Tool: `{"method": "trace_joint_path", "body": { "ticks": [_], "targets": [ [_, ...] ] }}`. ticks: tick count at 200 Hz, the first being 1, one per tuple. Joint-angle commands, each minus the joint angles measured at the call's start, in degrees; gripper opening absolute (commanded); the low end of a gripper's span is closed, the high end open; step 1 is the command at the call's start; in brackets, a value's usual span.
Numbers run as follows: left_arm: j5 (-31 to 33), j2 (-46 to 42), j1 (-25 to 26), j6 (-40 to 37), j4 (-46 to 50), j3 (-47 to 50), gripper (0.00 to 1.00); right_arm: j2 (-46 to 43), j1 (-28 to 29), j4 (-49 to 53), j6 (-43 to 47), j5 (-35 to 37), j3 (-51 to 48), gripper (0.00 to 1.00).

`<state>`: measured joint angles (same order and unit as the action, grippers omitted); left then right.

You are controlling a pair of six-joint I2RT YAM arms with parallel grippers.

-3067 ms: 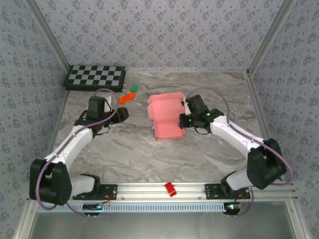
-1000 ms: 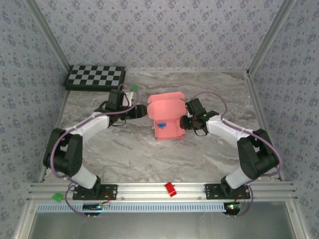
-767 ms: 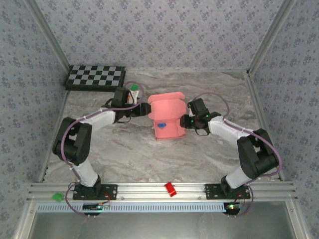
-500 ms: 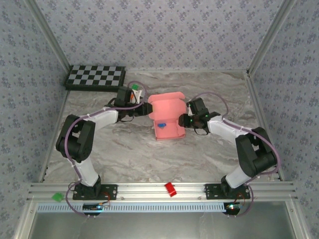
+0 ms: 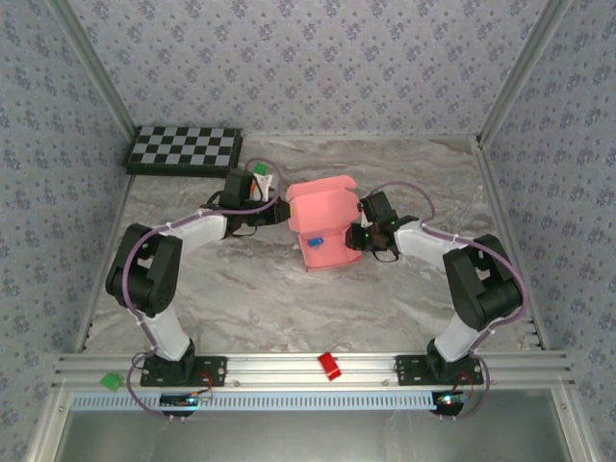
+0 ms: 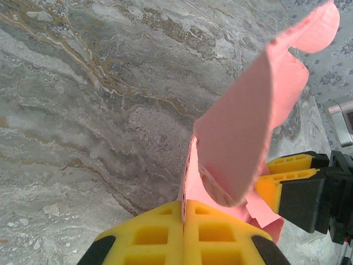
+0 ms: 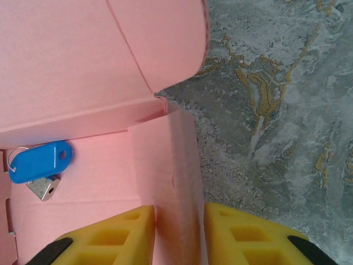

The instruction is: Fold the paper box

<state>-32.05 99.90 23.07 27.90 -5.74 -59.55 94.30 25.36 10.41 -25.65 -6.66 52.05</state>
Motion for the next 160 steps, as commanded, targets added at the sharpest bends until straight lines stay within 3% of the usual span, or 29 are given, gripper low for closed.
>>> {"method": "trace_joint_path", "body": {
  "ticks": [1,114,160],
  "targets": [
    [0.23,-2.84,0.44,-1.44,0.40,0.45,0.02,0.71,-0.34,0.13,1.86,0.94,1.84,0.31],
    [-0.09,-2.61,0.56,-2.11,1.49,0.11,0.00,4.96,-1.82,-1.82,3.39,-0.06,3.11,0.29],
    [-0.12,-2.60,0.52,-2.14,1.74,-0.04,0.00,6.07,-1.72,0.27,3.59,3.17,3.53,0.20]
  ]
}}
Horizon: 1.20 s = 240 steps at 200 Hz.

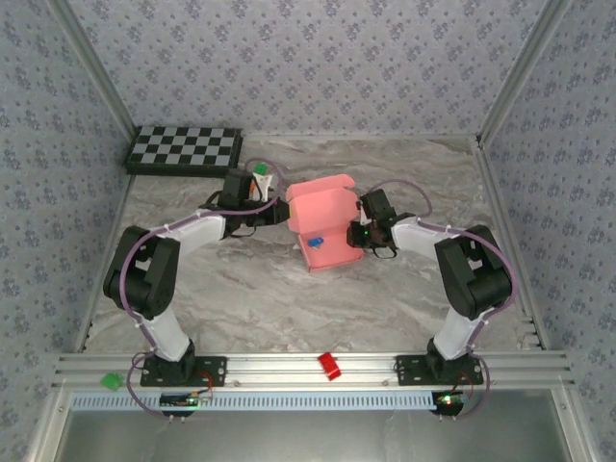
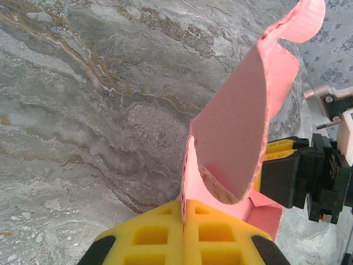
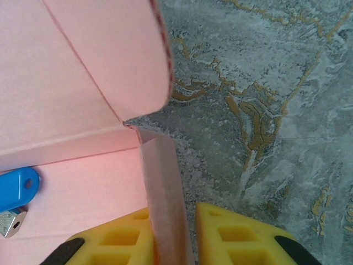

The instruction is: Fold the paper box

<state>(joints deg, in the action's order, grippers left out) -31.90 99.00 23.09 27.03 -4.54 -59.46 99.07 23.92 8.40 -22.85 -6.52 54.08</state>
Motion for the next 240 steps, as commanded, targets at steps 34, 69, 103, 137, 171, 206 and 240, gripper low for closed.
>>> {"method": "trace_joint_path", "body": {
  "ticks": [34,69,103,137,171,206,240],
  "targets": [
    [-0.36,-1.49,0.54,-1.27,0.70,-0.22,0.00,1.78,-0.03,3.28,1.39,4.60,1.77,0.14],
    [-0.36,-1.44,0.50,-1.27,0.80,-0.22,0.00,2.52,0.41,5.49,2.43,6.59,2.75,0.11],
    [-0.44,-1.53,0.50,-1.54,1.03,-0.22,0.00,3.57,1.77,8.76,3.38,10.85,4.38,0.09],
    [-0.49,-1.39,0.50,-2.15,1.91,-0.57,0.00,4.54,3.63,12.74,3.78,16.08,5.92,0.07],
    [-0.49,-1.43,0.51,-2.33,2.24,-0.67,0.00,5.73,5.30,16.55,4.02,20.87,7.64,0.06],
    [-0.52,-1.46,0.55,-2.41,2.28,-0.82,0.00,7.50,7.09,19.93,4.25,25.35,9.25,0.05],
    [-0.38,-1.59,0.52,-2.50,2.43,-0.92,0.00,9.15,8.44,22.05,4.82,28.33,10.33,0.04]
  ]
}}
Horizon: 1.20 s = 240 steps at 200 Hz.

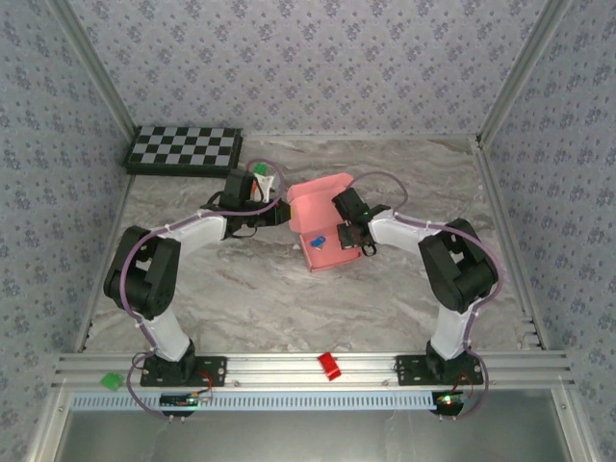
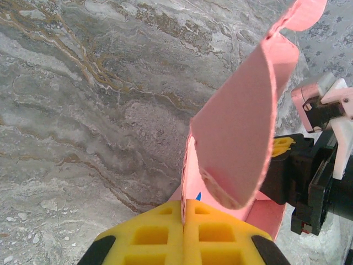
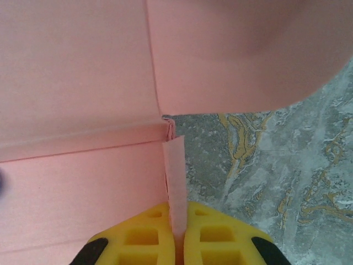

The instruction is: Fold the paper box

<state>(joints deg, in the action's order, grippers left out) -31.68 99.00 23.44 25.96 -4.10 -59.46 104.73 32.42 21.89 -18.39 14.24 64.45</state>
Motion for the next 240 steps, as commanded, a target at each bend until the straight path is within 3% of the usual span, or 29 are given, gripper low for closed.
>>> {"method": "trace_joint_path", "body": {
  "ticks": [1,136,240],
  "targets": [
    [-0.59,-1.61,0.18,-1.43,2.03,-0.92,0.00,3.52,-0.03,8.63,0.37,7.69,0.02,0.04],
    [-0.39,-2.15,0.19,-1.87,3.17,-1.52,0.00,8.25,1.69,12.29,1.33,10.81,1.89,0.07],
    [-1.32,-1.88,0.13,-1.92,3.51,-2.41,0.00,8.00,1.29,12.30,0.80,9.43,2.07,0.15]
  ]
}}
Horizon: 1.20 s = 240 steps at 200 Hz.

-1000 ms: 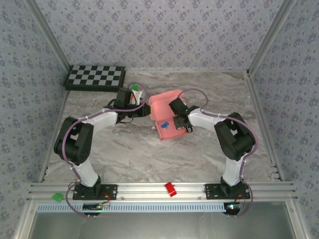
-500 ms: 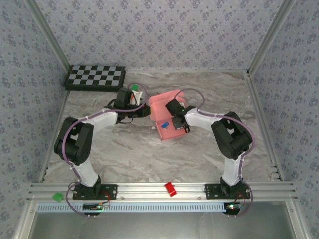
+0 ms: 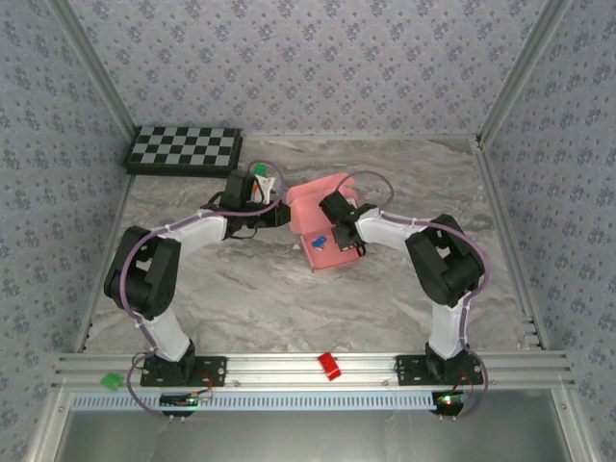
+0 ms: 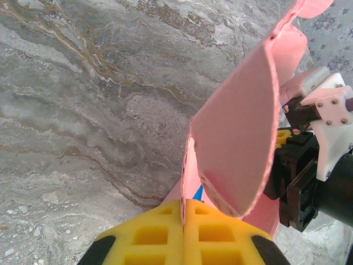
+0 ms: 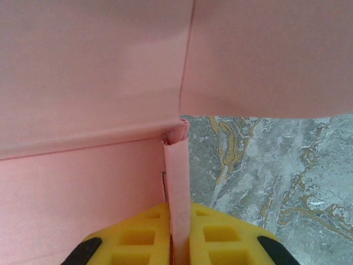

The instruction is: Fold the paper box

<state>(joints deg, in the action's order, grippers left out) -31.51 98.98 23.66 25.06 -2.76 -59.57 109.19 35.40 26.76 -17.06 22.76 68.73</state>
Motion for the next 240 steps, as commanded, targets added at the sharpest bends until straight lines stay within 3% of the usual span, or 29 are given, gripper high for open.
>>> {"method": "trace_joint_path", "body": {
  "ticks": [1,57,122,179,219,240],
  "targets": [
    [-1.52,-1.90,-0.05,-1.00,2.16,-2.35,0.00,3.52,-1.75,7.43,-0.52,0.89,-2.25,0.15],
    [-2.98,-0.92,-0.07,-0.80,2.05,-3.62,0.00,0.78,-1.78,7.08,-1.97,-1.07,-2.28,0.23],
    [-3.66,1.29,0.28,-0.80,1.89,-5.43,0.14,-2.92,-1.65,6.63,-3.65,-2.81,-2.63,0.38],
    [-3.52,2.62,0.35,-1.15,1.97,-6.55,0.30,-5.46,-1.56,5.73,-4.46,-5.46,-3.47,0.45],
    [-2.96,0.69,0.55,-1.75,1.01,-5.86,0.50,-8.82,-1.99,4.81,-6.32,-7.36,-4.37,0.52],
    [-1.30,-1.06,0.60,-2.47,2.00,-5.64,0.55,-10.40,-2.83,4.36,-6.79,-8.58,-4.48,0.53]
  ]
}}
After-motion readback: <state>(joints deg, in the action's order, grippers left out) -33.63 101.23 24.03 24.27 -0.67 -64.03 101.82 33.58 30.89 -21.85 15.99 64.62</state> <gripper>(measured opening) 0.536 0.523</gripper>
